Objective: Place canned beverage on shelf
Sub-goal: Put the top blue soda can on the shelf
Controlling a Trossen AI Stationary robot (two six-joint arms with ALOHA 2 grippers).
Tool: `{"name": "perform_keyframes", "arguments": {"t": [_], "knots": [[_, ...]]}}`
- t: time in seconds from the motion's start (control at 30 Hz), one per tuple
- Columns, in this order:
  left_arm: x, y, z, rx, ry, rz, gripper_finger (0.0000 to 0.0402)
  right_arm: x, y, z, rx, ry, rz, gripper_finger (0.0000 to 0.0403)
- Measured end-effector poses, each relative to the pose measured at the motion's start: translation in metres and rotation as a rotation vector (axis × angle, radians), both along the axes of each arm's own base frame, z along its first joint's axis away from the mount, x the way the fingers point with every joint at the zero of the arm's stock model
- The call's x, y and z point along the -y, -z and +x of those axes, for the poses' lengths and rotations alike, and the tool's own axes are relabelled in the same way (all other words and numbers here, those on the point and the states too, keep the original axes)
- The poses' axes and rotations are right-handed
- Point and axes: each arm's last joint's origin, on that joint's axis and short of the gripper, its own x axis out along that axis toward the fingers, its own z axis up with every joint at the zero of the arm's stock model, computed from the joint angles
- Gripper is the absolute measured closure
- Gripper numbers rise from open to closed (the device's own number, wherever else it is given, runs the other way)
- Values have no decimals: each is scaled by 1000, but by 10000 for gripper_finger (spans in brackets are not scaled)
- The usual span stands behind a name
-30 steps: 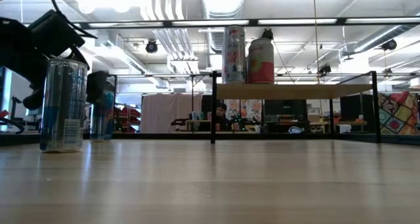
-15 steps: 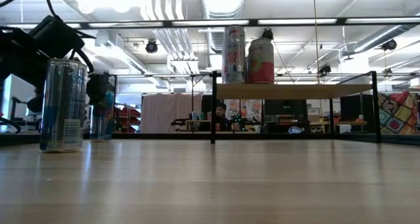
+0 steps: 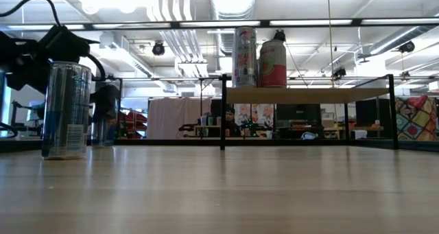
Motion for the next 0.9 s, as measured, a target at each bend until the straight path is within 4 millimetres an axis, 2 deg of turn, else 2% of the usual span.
{"name": "perform_keyframes", "arguments": {"t": [0.2,0.4,0.53,0.7,0.83,0.9], "knots": [[-10,-2,1,6,-14,41,91,1,0,0,2,4,3,129],[-15,5,5,-4,34,-4,93,0,-1,-2,8,6,10,129],[-20,0,15,-1,91,-28,136,0,-1,-3,9,9,2,129],[-30,-15,31,7,202,-16,229,2,-1,-4,5,20,-4,130],[-37,-36,47,54,321,-19,232,1,-2,-6,13,22,2,137],[-41,-51,56,63,443,-20,232,-1,-3,-8,19,13,2,142]]}}
